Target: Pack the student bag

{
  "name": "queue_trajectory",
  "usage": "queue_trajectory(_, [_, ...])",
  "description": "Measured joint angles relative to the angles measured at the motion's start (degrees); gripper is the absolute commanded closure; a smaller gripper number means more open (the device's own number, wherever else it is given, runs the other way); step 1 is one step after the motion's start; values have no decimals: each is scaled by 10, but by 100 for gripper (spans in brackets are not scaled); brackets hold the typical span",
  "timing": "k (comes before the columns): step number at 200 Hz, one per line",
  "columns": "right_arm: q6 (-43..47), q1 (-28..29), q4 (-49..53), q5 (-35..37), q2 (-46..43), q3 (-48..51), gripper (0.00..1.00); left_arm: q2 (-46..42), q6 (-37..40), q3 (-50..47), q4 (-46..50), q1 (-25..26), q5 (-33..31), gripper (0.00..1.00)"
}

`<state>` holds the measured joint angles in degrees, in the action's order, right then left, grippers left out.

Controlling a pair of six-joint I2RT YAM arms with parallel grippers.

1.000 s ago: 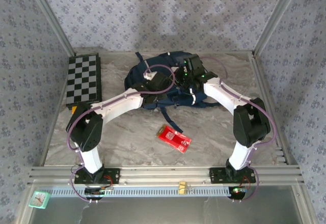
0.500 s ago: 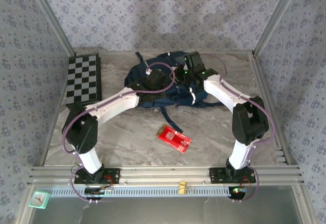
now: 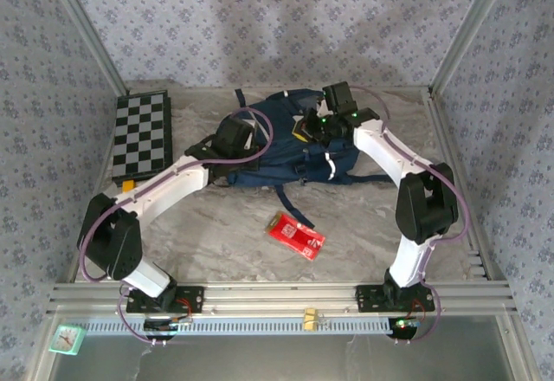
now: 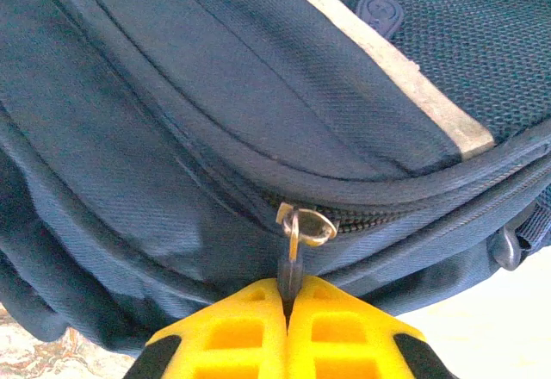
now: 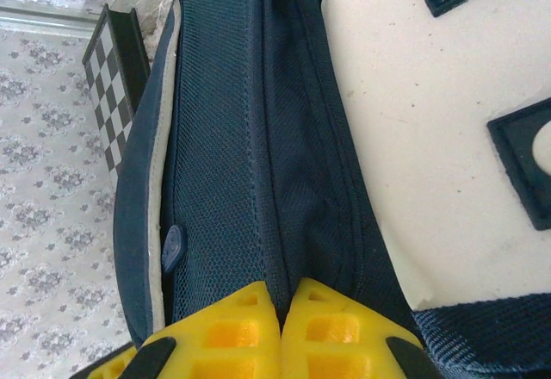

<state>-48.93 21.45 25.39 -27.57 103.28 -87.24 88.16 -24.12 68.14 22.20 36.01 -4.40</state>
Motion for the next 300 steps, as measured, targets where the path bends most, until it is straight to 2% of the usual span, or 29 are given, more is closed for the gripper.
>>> queue_trajectory(47, [59,-21,83,-20,48,-87,100,4,12,1,-15,6,48,100])
queue_trajectory(73, [96,-41,138,-20,79,-148,72,34,6,26,-16,49,48,100])
queue_trajectory(104, [130,-68,153,-26,85,-178,51,95,-17,77,-27,89,54,100])
queue_trajectory(122, [130,-78,130,-36,59,-136,46,122,-25,98,-29,97,65,100])
queue_trajectory(151, [76,-68,89,-53,-26,-7,41,132,-23,101,-29,97,72,100])
queue_trajectory(177, [14,-44,37,-51,-62,58,43,132,-17,101,-28,97,74,100])
queue_trajectory(198, [-31,-26,-11,-39,-51,82,49,132,-12,101,-27,97,76,100])
queue_trajectory(247, [-63,-5,-25,12,-9,75,93,132,8,101,-13,94,67,100])
queue_trajectory(271, [-63,1,-25,24,-3,68,100,123,14,87,-12,93,54,100])
queue_trajectory(300, [-34,2,-10,25,-3,66,100,72,21,35,-35,91,37,100])
